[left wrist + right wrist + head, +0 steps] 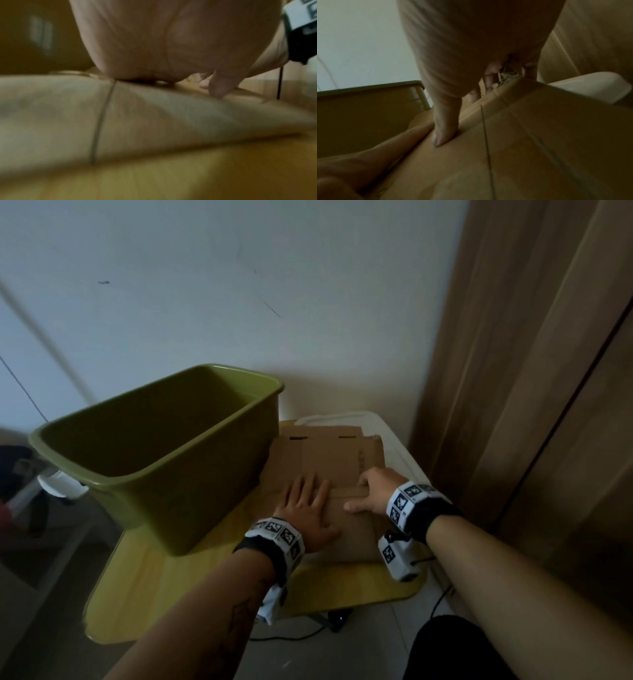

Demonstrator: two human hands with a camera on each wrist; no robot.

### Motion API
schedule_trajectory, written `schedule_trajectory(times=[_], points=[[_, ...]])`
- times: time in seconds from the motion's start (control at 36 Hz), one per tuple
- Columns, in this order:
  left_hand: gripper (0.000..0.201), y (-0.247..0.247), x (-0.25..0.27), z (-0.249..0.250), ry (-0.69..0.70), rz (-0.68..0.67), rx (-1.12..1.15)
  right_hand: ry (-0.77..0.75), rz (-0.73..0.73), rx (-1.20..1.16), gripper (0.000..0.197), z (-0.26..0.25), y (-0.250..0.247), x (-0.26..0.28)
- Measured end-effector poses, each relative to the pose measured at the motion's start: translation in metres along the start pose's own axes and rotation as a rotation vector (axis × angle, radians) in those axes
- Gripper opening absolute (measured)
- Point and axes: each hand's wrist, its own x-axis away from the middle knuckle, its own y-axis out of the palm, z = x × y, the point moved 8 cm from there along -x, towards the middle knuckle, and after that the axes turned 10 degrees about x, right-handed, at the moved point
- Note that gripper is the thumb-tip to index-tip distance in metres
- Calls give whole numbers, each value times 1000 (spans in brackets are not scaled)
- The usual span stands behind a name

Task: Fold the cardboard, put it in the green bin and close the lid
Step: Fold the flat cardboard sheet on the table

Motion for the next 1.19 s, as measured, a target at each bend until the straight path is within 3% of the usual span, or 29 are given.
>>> schedule_trajectory(times=[0.17,0.28,0.39,0.56,0.64,0.75,0.89,0.97,1.03,1.08,1.19], points=[[96,17,-3,-6,-6,-47,36,77,47,-23,76,7,16,-6],[99,18,2,-3,6,-100,34,160,119,-47,96,11,17,0],[102,13,10,1,19,-127,5,229,97,-113,107,19,19,8],[85,9,36,22,-28,-189,-16,263,17,-286,91,30,38,22],[83,11,48,29,-18,-200,14,235,-59,-240,110,34,44,27],[96,17,61,31,35,-245,33,274,-85,-220,137,41,48,31],[122,19,79,32,115,-245,6,489,81,-463,117,67,28,34],[142,19,86,34,150,-268,-80,549,58,-611,126,86,36,13],[140,19,86,34,150,-255,-115,555,16,-685,126,112,68,-24],[135,19,86,35,146,-232,-116,548,-3,-754,105,121,85,-38],[130,17,90,32,148,-233,-66,523,12,-916,89,90,60,15]])
